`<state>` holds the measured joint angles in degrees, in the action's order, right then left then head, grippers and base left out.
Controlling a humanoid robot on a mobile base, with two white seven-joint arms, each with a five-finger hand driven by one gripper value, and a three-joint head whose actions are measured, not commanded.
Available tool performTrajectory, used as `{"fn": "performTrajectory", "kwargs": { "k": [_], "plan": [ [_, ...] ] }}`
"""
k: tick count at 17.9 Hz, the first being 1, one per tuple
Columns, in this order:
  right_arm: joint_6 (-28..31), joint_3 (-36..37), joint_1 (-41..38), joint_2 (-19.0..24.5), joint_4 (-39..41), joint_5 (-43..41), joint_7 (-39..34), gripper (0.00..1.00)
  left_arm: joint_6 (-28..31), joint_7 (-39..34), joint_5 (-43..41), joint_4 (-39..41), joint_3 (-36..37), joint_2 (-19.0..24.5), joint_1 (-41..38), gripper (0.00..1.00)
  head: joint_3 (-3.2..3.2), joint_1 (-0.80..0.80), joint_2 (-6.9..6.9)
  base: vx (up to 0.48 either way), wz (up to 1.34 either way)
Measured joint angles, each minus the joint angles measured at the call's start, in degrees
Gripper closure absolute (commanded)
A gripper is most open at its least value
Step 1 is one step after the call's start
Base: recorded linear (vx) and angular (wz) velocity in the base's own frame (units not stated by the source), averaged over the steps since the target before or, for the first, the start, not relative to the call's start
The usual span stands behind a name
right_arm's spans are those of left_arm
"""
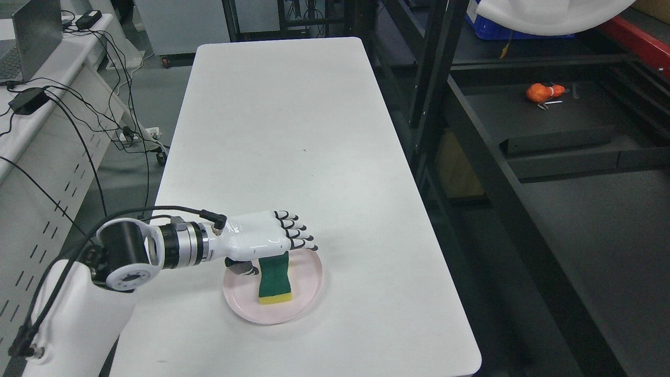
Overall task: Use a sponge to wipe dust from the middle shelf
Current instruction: 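Lower the left hand and close its fingers around the sponge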
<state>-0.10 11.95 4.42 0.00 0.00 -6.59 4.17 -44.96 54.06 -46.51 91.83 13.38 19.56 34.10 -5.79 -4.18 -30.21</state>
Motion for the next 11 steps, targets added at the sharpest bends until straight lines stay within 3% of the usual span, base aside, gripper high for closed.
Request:
{"fn": "performTrajectory", "kwargs": {
  "k": [11],
  "plan": [
    [0.0, 0.0, 0.0, 0.0, 0.0, 0.0, 0.0, 0.00, 0.0, 0.6, -0.7, 0.9, 0.2, 1.1, -3.5, 0.09, 0.00, 0.00, 0.00, 0.000, 0.00]
  ]
}}
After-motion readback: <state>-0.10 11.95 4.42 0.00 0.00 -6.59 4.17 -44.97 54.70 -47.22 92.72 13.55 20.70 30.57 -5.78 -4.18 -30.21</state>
